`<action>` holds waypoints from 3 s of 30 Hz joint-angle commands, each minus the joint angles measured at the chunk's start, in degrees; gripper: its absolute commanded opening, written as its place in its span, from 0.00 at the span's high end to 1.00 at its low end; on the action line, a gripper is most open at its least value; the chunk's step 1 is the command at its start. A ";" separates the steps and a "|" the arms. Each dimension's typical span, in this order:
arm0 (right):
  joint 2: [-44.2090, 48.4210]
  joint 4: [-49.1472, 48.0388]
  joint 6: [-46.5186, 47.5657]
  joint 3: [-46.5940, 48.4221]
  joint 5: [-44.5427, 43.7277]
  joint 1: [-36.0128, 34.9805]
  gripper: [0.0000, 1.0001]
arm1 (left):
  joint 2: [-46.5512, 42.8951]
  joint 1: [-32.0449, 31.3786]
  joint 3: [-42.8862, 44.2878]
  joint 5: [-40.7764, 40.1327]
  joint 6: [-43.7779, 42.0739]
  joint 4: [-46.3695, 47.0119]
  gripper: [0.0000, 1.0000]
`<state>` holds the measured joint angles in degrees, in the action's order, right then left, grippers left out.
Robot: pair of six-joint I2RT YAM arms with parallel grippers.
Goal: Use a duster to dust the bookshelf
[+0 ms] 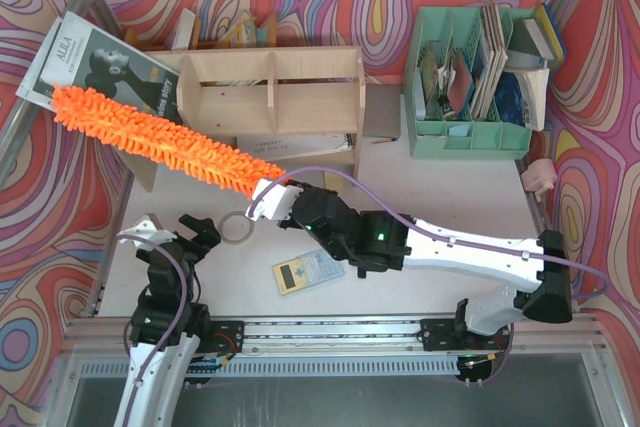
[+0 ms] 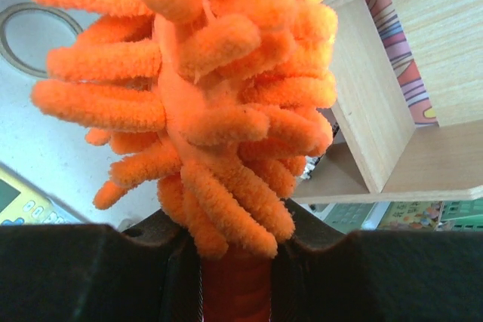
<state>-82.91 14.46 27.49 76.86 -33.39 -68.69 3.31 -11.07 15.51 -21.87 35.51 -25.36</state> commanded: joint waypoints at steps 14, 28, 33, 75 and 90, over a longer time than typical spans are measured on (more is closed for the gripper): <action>-0.26 -1.12 -4.63 -3.52 -2.14 -0.30 1.00 | -0.64 0.26 -1.18 0.18 -0.79 0.49 0.02; 2.19 2.53 -6.44 -4.32 -2.37 -0.54 1.00 | 0.46 0.26 -1.09 0.69 -0.97 1.31 0.01; -1.07 -2.13 -0.97 1.90 0.54 -0.96 1.00 | -0.14 0.26 -1.23 0.26 -0.88 0.94 0.01; -20.39 -3.08 33.10 30.31 9.84 8.45 1.00 | 0.01 0.26 -1.27 0.68 -0.97 1.31 0.01; -18.91 -2.35 28.06 20.37 5.98 10.49 1.00 | 0.38 0.26 -1.27 0.76 -0.97 1.53 0.01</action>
<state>-104.01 13.13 56.51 100.18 -24.51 -58.78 3.70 -11.07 15.35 -21.63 35.51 -25.15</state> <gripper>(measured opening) 0.340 0.984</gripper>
